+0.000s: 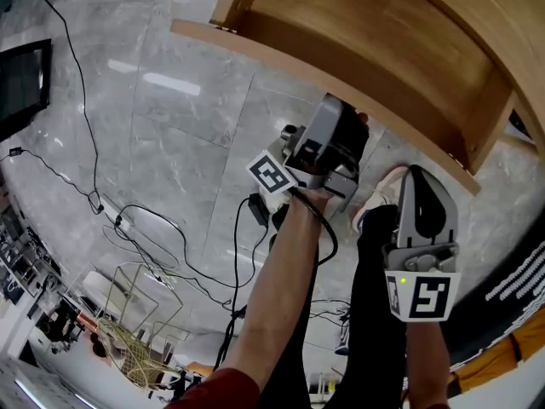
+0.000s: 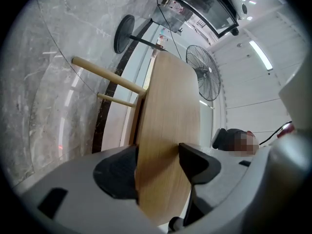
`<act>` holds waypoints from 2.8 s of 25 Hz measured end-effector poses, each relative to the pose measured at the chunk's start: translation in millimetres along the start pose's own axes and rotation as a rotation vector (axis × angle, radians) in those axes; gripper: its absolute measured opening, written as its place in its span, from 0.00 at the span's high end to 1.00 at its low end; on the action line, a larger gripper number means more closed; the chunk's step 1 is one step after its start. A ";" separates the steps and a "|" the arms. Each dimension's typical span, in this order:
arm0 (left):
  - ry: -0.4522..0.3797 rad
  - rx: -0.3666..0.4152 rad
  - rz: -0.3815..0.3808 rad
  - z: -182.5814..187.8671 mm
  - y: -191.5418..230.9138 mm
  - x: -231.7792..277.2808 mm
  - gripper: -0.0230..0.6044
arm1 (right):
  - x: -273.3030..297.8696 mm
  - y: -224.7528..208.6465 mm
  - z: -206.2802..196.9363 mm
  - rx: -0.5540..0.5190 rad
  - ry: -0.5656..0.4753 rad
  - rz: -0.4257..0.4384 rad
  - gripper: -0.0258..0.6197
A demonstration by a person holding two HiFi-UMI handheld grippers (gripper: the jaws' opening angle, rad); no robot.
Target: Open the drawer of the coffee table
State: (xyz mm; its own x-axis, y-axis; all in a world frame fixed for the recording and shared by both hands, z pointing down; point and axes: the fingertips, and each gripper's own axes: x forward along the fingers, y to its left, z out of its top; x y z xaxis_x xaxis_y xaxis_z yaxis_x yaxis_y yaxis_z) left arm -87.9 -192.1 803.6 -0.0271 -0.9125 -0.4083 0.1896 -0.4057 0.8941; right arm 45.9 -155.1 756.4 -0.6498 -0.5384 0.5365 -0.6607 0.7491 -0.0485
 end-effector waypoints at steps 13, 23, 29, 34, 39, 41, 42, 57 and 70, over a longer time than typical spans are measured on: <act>0.020 -0.013 0.017 10.7 -3.0 -33.3 0.52 | 0.4 41.8 -12.6 0.055 0.022 0.019 0.96; 0.020 -0.027 0.062 8.0 14.2 -36.4 0.52 | 6.9 30.2 -7.4 0.048 0.026 0.028 0.96; 0.058 -0.021 0.131 0.9 21.2 -46.6 0.52 | 2.8 34.1 -10.5 0.051 0.033 0.043 0.96; 0.105 -0.004 0.224 -2.2 13.6 -59.7 0.52 | 0.0 40.8 5.3 0.040 0.031 0.062 0.96; 0.270 0.096 0.318 -22.9 -22.6 -64.5 0.52 | -12.1 43.0 40.8 0.039 0.010 0.060 0.96; 0.289 0.112 0.344 -27.3 -42.8 -64.2 0.52 | -20.4 44.1 60.4 0.033 -0.005 0.050 0.96; 0.287 0.116 0.357 -27.2 -53.8 -63.9 0.52 | -24.8 45.4 71.0 0.030 -0.012 0.045 0.96; 0.234 0.314 0.545 1.3 -259.7 19.4 0.52 | -105.7 63.1 248.0 -0.004 -0.101 -0.128 0.96; 0.372 0.489 0.500 -32.7 -403.7 103.2 0.52 | -218.9 55.8 361.9 0.044 -0.179 -0.266 0.96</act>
State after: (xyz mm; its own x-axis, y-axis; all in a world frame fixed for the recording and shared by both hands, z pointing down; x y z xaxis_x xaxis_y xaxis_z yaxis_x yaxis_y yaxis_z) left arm -135.2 -120.7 394.5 0.2934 -0.9502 0.1056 -0.3627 -0.0084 0.9319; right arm 15.2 -135.2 331.4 -0.5056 -0.7753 0.3786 -0.8293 0.5577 0.0345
